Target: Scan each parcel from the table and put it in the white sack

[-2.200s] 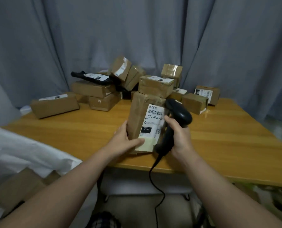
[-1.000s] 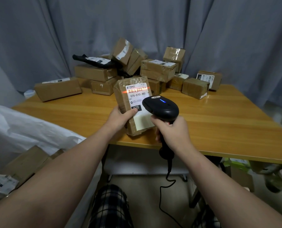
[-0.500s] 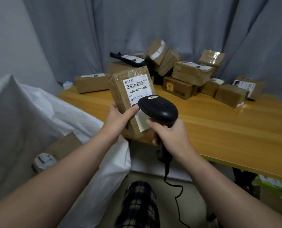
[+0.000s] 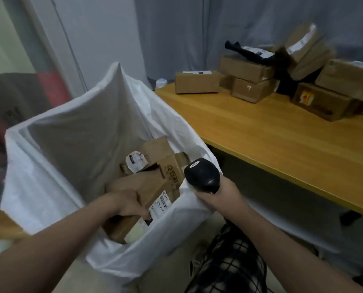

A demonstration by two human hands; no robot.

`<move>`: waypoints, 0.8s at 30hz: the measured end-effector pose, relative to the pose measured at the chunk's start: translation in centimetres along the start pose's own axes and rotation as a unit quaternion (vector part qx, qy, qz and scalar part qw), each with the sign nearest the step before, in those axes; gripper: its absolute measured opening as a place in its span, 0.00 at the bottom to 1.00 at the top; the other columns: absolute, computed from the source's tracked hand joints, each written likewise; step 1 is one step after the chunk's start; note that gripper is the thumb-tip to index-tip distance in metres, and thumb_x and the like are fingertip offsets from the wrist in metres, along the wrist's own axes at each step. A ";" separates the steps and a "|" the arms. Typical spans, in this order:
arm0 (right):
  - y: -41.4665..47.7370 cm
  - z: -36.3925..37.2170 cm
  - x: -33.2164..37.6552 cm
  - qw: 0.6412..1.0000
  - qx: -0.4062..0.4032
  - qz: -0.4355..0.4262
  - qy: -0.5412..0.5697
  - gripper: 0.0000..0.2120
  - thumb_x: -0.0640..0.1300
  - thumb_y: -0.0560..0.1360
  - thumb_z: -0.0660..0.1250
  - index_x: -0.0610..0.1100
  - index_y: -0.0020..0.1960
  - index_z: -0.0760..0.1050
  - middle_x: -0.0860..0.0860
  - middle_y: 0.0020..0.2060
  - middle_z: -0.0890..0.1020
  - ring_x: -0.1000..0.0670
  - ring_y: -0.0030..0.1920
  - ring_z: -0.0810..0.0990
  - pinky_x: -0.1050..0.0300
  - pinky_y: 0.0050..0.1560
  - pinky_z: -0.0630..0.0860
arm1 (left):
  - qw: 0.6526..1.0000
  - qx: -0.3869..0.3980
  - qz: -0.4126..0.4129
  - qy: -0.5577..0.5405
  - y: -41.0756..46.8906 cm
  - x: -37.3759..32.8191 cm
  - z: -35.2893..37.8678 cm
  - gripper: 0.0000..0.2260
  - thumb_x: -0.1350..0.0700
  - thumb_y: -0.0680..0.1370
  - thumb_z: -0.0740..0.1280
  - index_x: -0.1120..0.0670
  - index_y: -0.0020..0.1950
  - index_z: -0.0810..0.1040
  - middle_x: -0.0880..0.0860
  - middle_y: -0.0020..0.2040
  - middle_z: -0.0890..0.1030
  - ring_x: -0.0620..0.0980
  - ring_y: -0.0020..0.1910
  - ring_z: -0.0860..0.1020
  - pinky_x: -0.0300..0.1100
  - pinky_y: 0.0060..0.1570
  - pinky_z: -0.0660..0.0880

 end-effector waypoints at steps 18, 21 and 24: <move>0.7 0.6 1.2 0.986 0.121 -0.041 -0.110 0.11 0.40 0.68 0.73 0.52 0.44 0.75 0.56 0.39 0.81 0.56 0.44 0.78 0.61 0.45 0.76 | 0.967 -0.182 0.026 0.175 -2.4 -3.2 -6.7 0.25 0.36 0.76 0.62 0.56 0.59 0.74 0.53 0.55 0.77 0.55 0.54 0.77 0.45 0.49 0.73; 1.6 -2.3 3.8 0.999 -0.027 -0.029 0.022 0.13 0.30 0.67 0.68 0.45 0.31 0.70 0.58 0.23 0.73 0.61 0.27 0.72 0.61 0.32 0.68 | 0.941 -0.292 0.102 0.141 -3.5 -5.8 -8.3 0.22 0.41 0.78 0.62 0.55 0.62 0.74 0.55 0.57 0.78 0.55 0.55 0.77 0.46 0.46 0.73; 2.0 -5.4 6.1 0.969 -0.154 -0.062 0.181 0.16 0.27 0.68 0.66 0.46 0.31 0.71 0.58 0.23 0.72 0.62 0.25 0.71 0.69 0.30 0.70 | 0.919 -0.353 0.155 0.087 -4.3 -7.5 -10.5 0.21 0.42 0.79 0.61 0.56 0.64 0.74 0.56 0.59 0.78 0.55 0.58 0.76 0.47 0.52 0.73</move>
Point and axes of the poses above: each hand's wrist, its own y-axis towards the middle knuckle, its own z-axis out of the palm, x = y × z, the point moved 1 cm from there along y, towards the middle knuckle
